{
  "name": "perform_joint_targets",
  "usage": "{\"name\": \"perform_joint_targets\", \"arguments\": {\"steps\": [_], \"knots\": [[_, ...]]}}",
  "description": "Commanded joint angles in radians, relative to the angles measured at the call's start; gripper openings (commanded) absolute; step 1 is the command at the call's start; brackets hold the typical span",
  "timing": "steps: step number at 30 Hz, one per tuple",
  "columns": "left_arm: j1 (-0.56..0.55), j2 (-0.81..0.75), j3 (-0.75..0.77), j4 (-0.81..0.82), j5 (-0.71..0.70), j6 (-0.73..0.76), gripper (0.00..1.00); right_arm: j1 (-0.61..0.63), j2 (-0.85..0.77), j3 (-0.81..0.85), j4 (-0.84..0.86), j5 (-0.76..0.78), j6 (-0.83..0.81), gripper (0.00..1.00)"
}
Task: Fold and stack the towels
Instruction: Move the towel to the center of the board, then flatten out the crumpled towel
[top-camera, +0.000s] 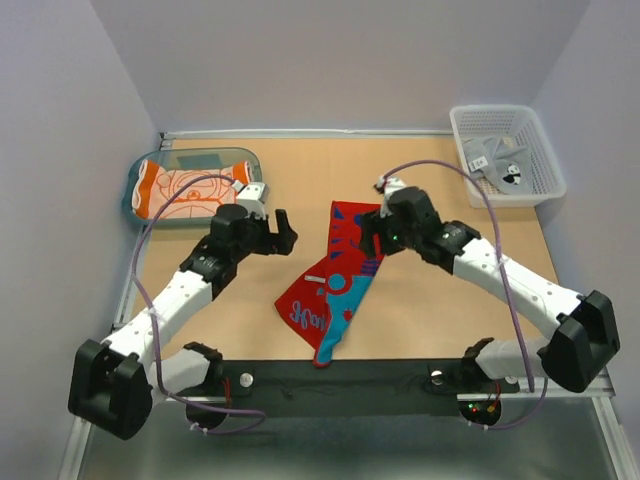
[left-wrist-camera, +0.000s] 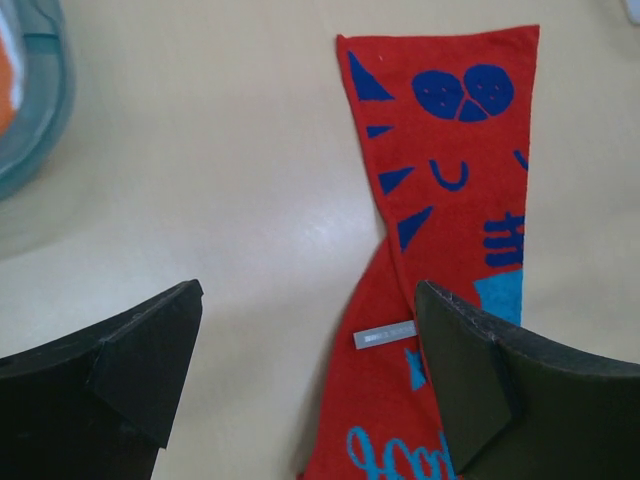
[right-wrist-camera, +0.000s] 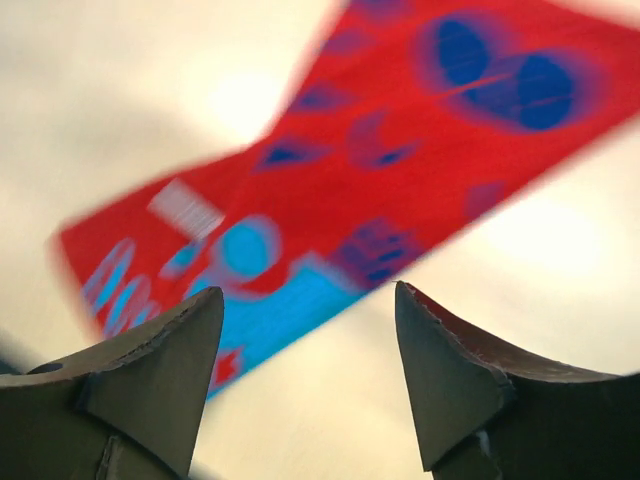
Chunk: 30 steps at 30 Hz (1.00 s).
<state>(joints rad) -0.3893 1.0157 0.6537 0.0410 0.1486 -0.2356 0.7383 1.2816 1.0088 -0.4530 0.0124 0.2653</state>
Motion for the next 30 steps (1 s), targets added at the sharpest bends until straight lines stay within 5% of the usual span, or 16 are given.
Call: {"name": "perform_joint_targets", "arguments": {"steps": [1,5,16,20,30], "knots": [[-0.087,0.105,0.109,0.039,-0.036,-0.039,0.98,-0.203,0.054,0.063,0.008,0.185,0.003,0.73],[-0.137,0.323,0.239,0.039,-0.107,-0.045,0.97,-0.388,0.184,0.132,0.026,0.141,0.005,0.7],[-0.207,0.91,0.814,-0.124,-0.297,0.025,0.67,-0.51,0.392,0.191,0.151,0.052,0.032,0.68],[-0.215,1.021,0.917,-0.165,-0.326,0.03,0.55,-0.511,0.433,0.208,0.168,0.063,0.018,0.68],[-0.229,1.198,1.109,-0.224,-0.353,0.039,0.53,-0.511,0.516,0.261,0.203,0.058,0.003,0.67]]}}
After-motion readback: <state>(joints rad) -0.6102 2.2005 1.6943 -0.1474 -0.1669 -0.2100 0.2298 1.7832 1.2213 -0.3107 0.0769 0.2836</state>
